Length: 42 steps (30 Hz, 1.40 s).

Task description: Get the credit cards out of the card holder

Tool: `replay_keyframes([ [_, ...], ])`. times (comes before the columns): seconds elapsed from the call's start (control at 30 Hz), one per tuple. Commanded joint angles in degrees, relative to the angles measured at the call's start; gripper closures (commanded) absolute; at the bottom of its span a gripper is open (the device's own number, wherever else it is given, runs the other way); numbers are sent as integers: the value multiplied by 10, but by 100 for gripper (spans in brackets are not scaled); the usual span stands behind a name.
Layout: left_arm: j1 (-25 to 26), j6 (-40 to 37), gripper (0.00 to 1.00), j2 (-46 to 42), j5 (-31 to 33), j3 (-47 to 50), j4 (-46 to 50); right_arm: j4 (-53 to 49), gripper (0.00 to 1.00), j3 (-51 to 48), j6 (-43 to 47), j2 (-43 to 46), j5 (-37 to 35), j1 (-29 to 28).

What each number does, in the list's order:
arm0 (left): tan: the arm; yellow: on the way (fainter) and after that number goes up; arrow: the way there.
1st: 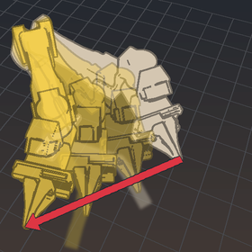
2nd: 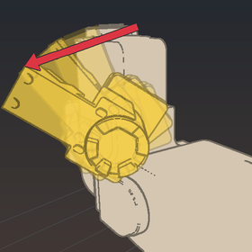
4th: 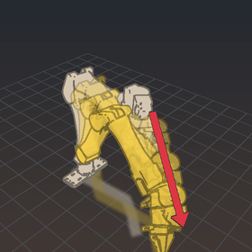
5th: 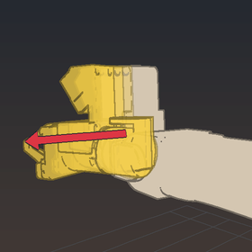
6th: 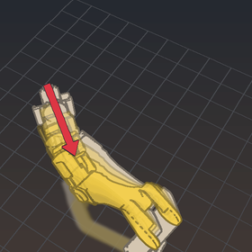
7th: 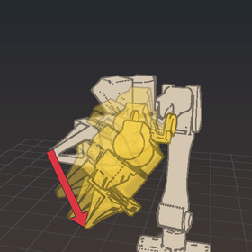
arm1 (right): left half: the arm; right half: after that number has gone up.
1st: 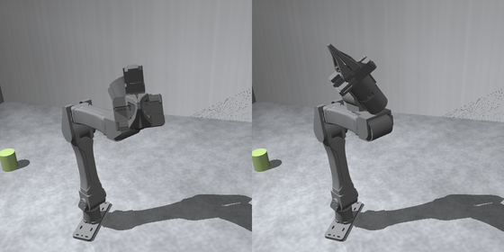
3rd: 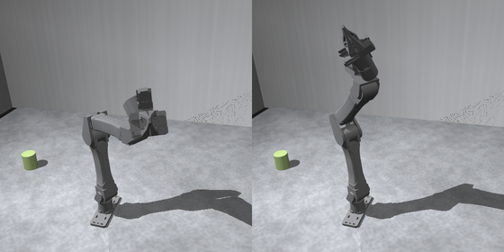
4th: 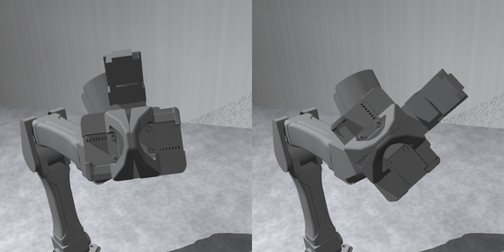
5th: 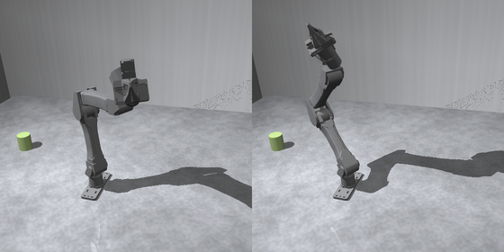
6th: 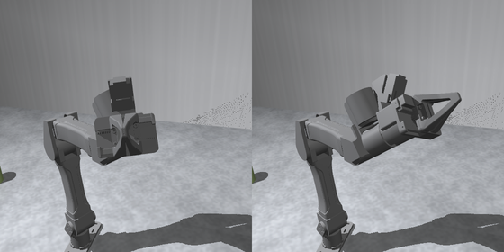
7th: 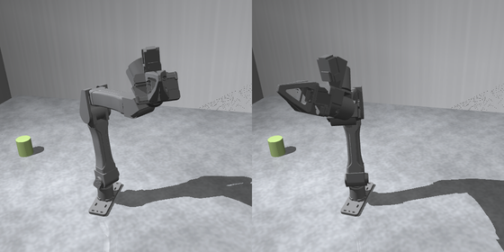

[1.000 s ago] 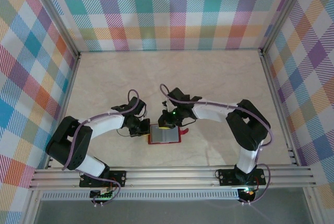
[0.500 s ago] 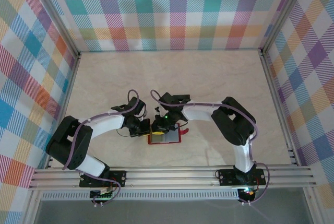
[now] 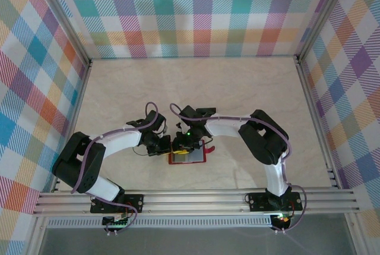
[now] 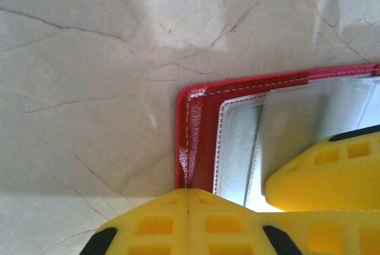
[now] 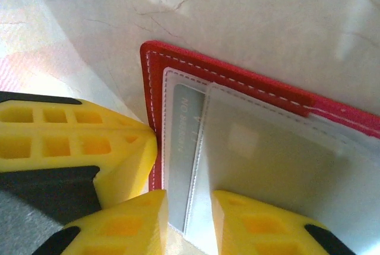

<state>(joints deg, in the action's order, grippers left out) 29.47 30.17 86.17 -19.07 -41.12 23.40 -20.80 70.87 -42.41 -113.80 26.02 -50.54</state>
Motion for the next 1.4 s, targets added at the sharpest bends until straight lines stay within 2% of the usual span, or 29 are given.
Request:
replay_keyframes([
  [0.0,-10,-7,99,5,1,8,15,-93,67,2,22,6,-67,-7],
  [0.57,-10,-5,98,5,-3,10,10,-234,53,56,41,40,-210,-31],
  [0.97,-10,-7,98,9,-3,6,12,-240,45,58,44,36,-221,-32],
  [1.1,-10,-6,98,11,-4,4,11,-240,40,62,48,34,-222,-33],
  [1.37,-10,-10,98,9,-3,0,17,-264,42,59,42,46,-267,-32],
])
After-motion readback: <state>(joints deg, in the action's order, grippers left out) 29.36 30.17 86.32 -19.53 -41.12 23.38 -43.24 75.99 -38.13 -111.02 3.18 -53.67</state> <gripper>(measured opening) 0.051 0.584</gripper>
